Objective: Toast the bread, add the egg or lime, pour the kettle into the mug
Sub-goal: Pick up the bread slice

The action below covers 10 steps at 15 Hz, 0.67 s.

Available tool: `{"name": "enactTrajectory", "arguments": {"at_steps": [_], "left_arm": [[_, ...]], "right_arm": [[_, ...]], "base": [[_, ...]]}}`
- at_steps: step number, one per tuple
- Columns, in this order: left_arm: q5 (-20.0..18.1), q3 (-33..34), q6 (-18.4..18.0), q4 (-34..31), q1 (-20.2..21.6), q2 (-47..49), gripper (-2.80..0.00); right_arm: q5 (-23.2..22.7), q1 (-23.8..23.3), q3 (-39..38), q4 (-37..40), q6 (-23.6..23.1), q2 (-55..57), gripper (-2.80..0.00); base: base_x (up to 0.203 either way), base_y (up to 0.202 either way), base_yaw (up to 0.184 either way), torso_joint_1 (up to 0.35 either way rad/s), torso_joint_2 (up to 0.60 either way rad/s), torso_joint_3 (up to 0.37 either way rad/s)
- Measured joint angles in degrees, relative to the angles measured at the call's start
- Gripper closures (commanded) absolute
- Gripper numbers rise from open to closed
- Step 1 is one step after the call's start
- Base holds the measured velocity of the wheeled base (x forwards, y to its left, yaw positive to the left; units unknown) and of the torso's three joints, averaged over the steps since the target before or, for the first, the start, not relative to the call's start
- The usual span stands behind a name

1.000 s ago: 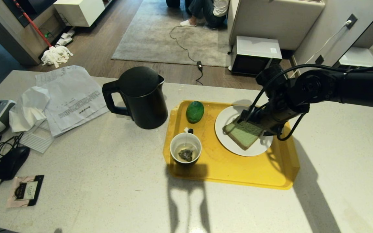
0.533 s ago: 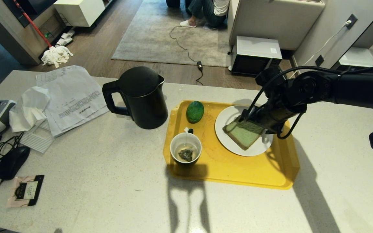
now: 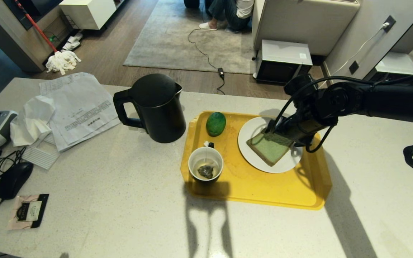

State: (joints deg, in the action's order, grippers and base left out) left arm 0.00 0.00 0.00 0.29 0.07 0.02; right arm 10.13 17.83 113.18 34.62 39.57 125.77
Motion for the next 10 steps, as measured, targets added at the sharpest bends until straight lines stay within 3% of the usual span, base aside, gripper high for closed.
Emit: {"name": "enactTrajectory", "arguments": {"at_steps": [10], "left_arm": [[0.0, 0.0, 0.0, 0.0, 0.0, 0.0, 0.0]], "right_arm": [[0.6, 0.0, 0.0, -1.0, -2.1, 1.3, -2.8]], "base": [[0.0, 0.0, 0.0, 0.0, 0.0, 0.0]]}}
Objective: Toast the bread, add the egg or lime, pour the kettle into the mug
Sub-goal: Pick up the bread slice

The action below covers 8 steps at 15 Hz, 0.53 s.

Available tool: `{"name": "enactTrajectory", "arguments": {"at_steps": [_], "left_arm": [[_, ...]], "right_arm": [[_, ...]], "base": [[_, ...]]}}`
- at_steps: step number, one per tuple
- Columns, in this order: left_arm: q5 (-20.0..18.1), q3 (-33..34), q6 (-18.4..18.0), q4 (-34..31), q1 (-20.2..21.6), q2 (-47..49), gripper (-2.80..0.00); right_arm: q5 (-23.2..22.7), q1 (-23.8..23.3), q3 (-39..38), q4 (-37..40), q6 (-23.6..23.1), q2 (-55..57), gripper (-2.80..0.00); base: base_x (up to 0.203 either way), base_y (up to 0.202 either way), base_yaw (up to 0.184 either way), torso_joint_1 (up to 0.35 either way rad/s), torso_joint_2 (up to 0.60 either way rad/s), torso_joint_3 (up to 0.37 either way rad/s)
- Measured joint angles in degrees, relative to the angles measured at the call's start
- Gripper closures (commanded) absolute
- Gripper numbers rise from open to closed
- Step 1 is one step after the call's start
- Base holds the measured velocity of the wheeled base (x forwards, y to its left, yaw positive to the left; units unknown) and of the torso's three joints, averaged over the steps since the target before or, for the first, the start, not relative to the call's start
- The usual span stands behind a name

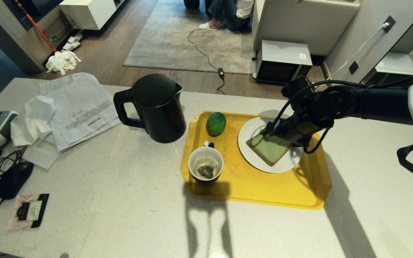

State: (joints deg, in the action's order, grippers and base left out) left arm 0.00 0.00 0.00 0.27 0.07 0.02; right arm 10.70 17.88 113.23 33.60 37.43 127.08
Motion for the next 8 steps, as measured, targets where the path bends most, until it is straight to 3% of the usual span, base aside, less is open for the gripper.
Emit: {"name": "enactTrajectory", "arguments": {"at_steps": [1, 8], "left_arm": [[0.0, 0.0, 0.0, 0.0, 0.0, 0.0, 0.0], [0.0, 0.0, 0.0, 0.0, 0.0, 0.0, 0.0]], "right_arm": [[0.8, 0.0, 0.0, 0.0, -0.3, 0.2, 0.0], [1.3, 0.0, -0.1, -0.1, -0.6, 1.2, 0.0]], "base": [[0.0, 0.0, 0.0, 0.0, 0.0, 0.0], [0.0, 0.0, 0.0, 0.0, 0.0, 0.0]]}}
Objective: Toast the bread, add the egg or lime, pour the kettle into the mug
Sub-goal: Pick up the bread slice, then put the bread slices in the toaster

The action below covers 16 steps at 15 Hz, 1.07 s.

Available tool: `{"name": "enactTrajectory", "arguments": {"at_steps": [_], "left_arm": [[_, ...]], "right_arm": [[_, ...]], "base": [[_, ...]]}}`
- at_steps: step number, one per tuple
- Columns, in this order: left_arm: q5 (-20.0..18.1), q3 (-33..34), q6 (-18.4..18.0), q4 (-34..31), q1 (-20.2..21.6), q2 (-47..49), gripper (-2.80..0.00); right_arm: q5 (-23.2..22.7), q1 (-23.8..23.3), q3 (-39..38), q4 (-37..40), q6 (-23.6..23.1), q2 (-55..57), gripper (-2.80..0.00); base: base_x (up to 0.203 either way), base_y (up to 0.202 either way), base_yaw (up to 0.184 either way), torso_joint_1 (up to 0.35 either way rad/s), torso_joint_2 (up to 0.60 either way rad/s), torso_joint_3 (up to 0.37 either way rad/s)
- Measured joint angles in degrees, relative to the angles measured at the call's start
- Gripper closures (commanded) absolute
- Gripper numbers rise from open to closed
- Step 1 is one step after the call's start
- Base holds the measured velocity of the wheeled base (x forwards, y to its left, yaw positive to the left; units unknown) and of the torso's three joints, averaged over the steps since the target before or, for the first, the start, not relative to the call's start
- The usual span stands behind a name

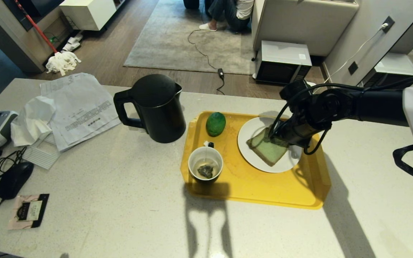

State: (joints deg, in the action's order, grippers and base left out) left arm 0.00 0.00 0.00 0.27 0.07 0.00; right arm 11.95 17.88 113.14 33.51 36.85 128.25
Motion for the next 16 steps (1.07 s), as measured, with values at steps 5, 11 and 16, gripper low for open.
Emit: {"name": "enactTrajectory", "arguments": {"at_steps": [5, 11, 16], "left_arm": [[0.0, 0.0, 0.0, 0.0, 0.0, 0.0, 0.0], [0.0, 0.0, 0.0, 0.0, 0.0, 0.0, 0.0], [0.0, 0.0, 0.0, 0.0, 0.0, 0.0, 0.0]], "right_arm": [[-0.2, 0.0, 0.0, 0.0, 0.0, -0.1, 0.0], [0.1, -0.2, -0.2, 1.6, 0.0, -2.9, 0.0], [0.2, -0.1, -2.4, 3.7, -3.1, -10.1, 0.0]], "base": [[0.0, 0.0, 0.0, 0.0, 0.0, 0.0], [0.0, 0.0, 0.0, 0.0, 0.0, 0.0], [0.0, 0.0, 0.0, 0.0, 0.0, 0.0]]}}
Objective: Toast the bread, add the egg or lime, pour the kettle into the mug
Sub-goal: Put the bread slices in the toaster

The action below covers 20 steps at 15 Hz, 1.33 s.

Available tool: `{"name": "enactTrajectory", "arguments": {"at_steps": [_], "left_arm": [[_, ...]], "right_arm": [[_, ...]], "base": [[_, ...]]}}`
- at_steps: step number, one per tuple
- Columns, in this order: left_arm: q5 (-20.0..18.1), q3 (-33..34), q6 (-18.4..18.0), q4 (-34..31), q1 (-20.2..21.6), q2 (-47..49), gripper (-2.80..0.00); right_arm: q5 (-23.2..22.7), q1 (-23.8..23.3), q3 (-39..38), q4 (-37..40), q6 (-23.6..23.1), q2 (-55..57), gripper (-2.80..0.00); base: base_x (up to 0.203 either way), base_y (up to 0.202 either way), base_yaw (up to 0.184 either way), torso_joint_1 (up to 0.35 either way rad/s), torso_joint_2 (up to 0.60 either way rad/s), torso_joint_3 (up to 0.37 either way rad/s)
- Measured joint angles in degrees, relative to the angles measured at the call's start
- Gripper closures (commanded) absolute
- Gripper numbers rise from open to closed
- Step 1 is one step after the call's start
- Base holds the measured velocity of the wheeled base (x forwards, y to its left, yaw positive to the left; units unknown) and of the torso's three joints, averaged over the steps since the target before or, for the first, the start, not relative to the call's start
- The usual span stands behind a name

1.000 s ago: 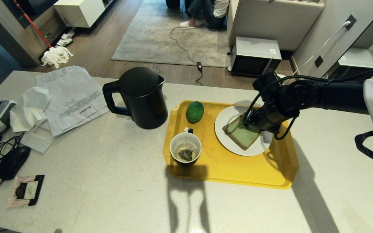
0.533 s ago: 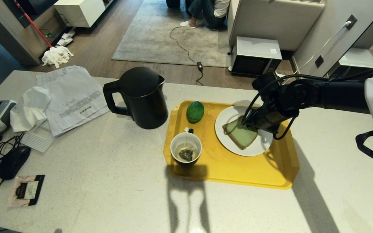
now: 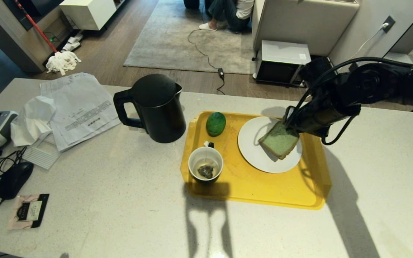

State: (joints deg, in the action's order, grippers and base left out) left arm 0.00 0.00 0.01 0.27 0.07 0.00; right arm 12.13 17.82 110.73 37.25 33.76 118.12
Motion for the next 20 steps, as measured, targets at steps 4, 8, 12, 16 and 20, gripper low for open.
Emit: {"name": "enactTrajectory", "arguments": {"at_steps": [4, 8, 12, 16, 20], "left_arm": [[0.0, 0.0, 0.0, 0.0, 0.0, 0.0, 0.0], [0.0, 0.0, 0.0, 0.0, 0.0, 0.0, 0.0], [0.0, 0.0, 0.0, 0.0, 0.0, 0.0, 0.0], [0.0, 0.0, 0.0, 0.0, 0.0, 0.0, 0.0], [0.0, 0.0, 0.0, 0.0, 0.0, 0.0, 0.0]], "right_arm": [[0.9, -0.3, -2.9, 0.1, -2.4, -7.7, 0.0], [2.1, -3.9, -7.0, 0.1, -6.8, -16.4, 0.0], [2.1, -9.0, -11.6, 0.0, -14.1, -26.5, 0.0], [3.3, -11.4, -14.5, 0.0, -20.6, -35.8, 0.0], [9.2, -11.7, -15.6, 0.0, -23.0, -40.3, 0.0]], "base": [[0.0, 0.0, 0.0, 0.0, 0.0, 0.0], [0.0, 0.0, 0.0, 0.0, 0.0, 0.0], [0.0, 0.0, 0.0, 0.0, 0.0, 0.0], [0.0, 0.0, 0.0, 0.0, 0.0, 0.0], [0.0, 0.0, 0.0, 0.0, 0.0, 0.0]]}}
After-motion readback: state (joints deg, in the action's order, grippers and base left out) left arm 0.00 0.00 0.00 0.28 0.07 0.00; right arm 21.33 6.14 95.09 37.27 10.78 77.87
